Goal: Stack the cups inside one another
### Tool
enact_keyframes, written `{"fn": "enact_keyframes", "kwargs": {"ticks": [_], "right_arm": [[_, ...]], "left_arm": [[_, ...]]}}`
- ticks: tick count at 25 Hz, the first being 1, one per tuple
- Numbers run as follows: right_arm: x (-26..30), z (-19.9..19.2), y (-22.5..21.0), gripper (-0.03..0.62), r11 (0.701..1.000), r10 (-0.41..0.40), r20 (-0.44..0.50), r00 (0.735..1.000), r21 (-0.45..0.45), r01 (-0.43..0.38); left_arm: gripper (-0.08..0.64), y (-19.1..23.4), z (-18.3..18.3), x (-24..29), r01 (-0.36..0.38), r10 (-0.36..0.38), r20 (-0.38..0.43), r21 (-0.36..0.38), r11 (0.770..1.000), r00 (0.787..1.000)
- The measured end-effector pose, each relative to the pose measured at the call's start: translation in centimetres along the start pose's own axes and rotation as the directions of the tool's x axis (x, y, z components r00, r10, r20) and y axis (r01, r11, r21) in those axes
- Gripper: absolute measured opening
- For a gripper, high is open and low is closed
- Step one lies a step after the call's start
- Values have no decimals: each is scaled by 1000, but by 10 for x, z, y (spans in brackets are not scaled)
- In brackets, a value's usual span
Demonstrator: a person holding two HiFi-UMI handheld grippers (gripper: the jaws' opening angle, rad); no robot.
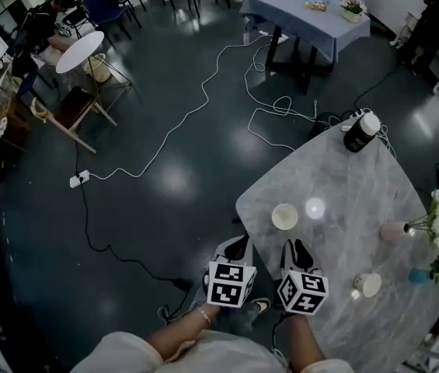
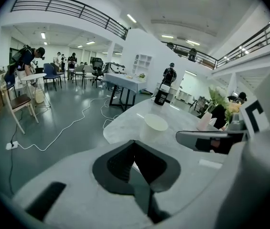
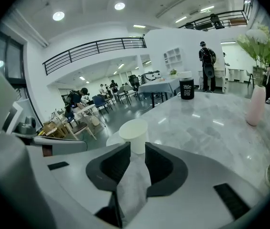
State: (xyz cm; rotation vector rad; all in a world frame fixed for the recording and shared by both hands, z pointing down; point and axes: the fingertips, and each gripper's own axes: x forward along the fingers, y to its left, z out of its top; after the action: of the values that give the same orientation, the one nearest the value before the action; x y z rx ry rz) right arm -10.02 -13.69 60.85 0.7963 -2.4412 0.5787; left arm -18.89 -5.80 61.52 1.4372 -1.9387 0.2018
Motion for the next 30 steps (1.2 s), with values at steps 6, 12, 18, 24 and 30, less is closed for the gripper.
{"fn": "enact_keyframes", "kwargs": {"ticks": [6, 12, 18, 24, 30], "right_arm": [[17, -7, 3, 96, 1000, 2, -38, 999, -7, -2], [36, -14, 5, 157, 1000, -2, -69, 998, -15, 1], [53, -19, 7, 204, 1000, -4, -99, 995, -12, 2], [65, -19, 8, 221, 1000, -19, -111, 994, -9, 18], [76, -16, 8, 224, 999, -46, -97, 994, -14, 45]], "left_arm": [[-5, 11, -3, 10, -6, 6, -19, -22, 1000, 1000], [-5, 19, -5, 22, 4, -6, -39, -29, 1000, 999], [-5, 30, 1, 33, 12, -14, -52, -26, 1000, 999], [-5, 37, 4, 41, 24, -26, -69, -30, 999, 997], [-5, 44, 2, 50, 41, -42, -91, -22, 999, 995]]}}
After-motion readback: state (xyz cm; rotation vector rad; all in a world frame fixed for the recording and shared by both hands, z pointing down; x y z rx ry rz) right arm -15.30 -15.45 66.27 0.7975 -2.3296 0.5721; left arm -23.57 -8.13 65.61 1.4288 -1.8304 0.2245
